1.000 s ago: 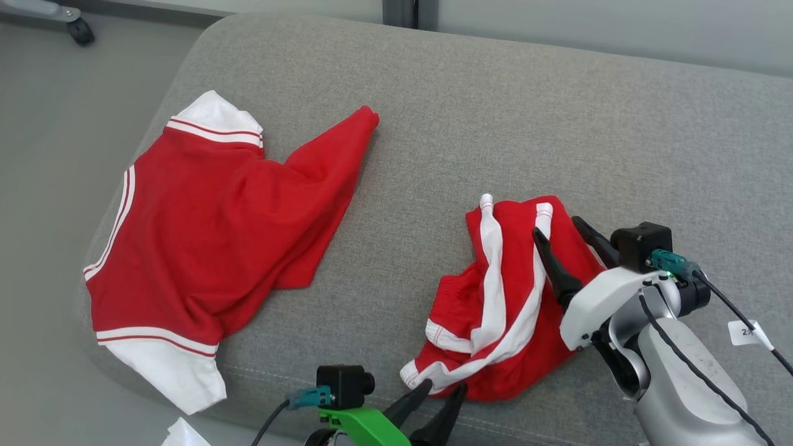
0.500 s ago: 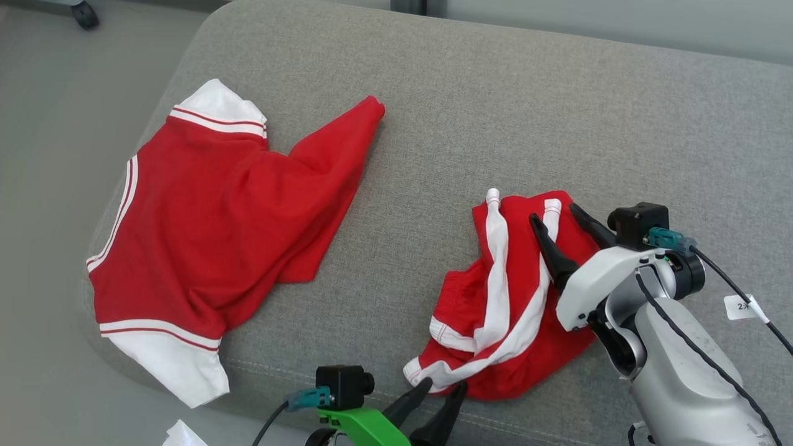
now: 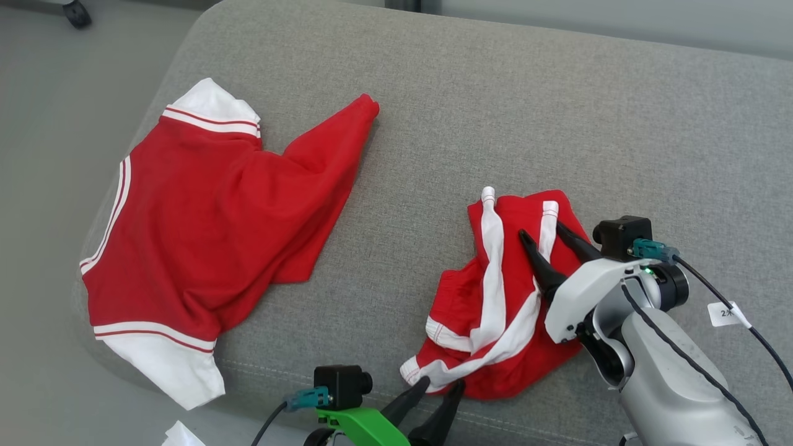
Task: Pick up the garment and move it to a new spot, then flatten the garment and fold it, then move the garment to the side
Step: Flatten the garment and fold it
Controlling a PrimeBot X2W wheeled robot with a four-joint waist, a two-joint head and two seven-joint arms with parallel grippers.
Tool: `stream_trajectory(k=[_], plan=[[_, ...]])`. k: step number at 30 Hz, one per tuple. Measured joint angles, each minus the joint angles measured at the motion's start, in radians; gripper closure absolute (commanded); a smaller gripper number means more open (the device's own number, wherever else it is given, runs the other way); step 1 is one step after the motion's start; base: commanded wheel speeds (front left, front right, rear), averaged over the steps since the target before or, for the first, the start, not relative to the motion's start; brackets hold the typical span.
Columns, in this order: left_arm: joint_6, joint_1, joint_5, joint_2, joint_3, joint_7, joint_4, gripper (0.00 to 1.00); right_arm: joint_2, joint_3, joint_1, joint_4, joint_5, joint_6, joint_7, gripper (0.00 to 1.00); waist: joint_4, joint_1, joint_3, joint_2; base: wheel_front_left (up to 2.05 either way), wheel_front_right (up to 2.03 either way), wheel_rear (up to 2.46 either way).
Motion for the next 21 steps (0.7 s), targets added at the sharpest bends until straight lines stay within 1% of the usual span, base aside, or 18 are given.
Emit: stream_trajectory(k=[1, 3, 4, 7, 8, 9, 10, 13, 16, 18, 21], plan=[[0.0, -0.001, 0.0, 0.0, -0.001, 0.0, 0.0, 0.0, 0.001, 0.001, -0.002, 0.002, 0.003, 0.0, 0.0, 0.15, -0.001, 0.0, 0.003, 0.0, 0.0, 0.0, 0.0], [0.0, -0.002, 0.0, 0.0, -0.003, 0.0, 0.0, 0.0, 0.001, 0.001, -0.011, 0.009, 0.006, 0.0, -0.001, 0.25, -0.003, 0.0, 0.008, 0.0, 0.0, 0.0, 0.0], [0.0, -0.002, 0.0, 0.0, -0.005, 0.0, 0.0, 0.0, 0.001, 0.001, -0.015, 0.013, 0.007, 0.0, -0.002, 0.47, -0.003, 0.0, 0.009, 0.0, 0.0, 0.0, 0.0], [0.0, -0.003, 0.0, 0.0, -0.009, 0.0, 0.0, 0.0, 0.001, 0.002, -0.027, 0.02, 0.015, 0.0, -0.006, 0.7, -0.002, 0.0, 0.011, 0.0, 0.0, 0.0, 0.0], [0.0, -0.004, -0.002, 0.0, -0.01, 0.0, 0.0, 0.0, 0.001, 0.003, -0.032, 0.022, 0.018, 0.0, -0.01, 0.93, -0.001, 0.0, 0.012, 0.0, 0.0, 0.0, 0.0], [0.0, -0.005, -0.003, 0.0, -0.01, 0.0, 0.0, 0.0, 0.001, 0.003, -0.036, 0.023, 0.021, 0.0, -0.013, 0.93, 0.0, 0.0, 0.013, 0.0, 0.0, 0.0, 0.0], [0.0, -0.005, -0.003, 0.0, -0.01, -0.004, 0.0, 0.0, 0.001, 0.003, -0.04, 0.025, 0.022, 0.0, -0.018, 0.97, 0.002, 0.0, 0.013, 0.0, 0.0, 0.0, 0.0], [0.0, -0.005, -0.008, 0.0, -0.008, -0.007, 0.002, 0.0, 0.001, 0.003, -0.047, 0.033, 0.023, 0.0, -0.027, 0.95, 0.006, 0.0, 0.013, 0.0, 0.0, 0.0, 0.0], [0.0, -0.005, -0.039, 0.0, -0.001, -0.009, 0.009, 0.0, 0.001, 0.005, -0.05, 0.045, 0.03, 0.0, -0.04, 0.93, 0.009, 0.0, 0.008, 0.0, 0.0, 0.0, 0.0], [0.0, -0.001, -0.075, 0.0, 0.016, -0.017, 0.004, 0.0, 0.0, 0.013, -0.05, 0.054, 0.031, 0.0, -0.046, 0.94, 0.009, 0.0, 0.001, 0.0, 0.0, 0.0, 0.0], [0.0, 0.016, -0.163, 0.0, 0.04, -0.017, -0.019, 0.0, 0.001, 0.027, -0.05, 0.062, 0.031, 0.0, -0.048, 0.93, 0.005, 0.0, -0.008, 0.0, 0.0, 0.0, 0.0]])
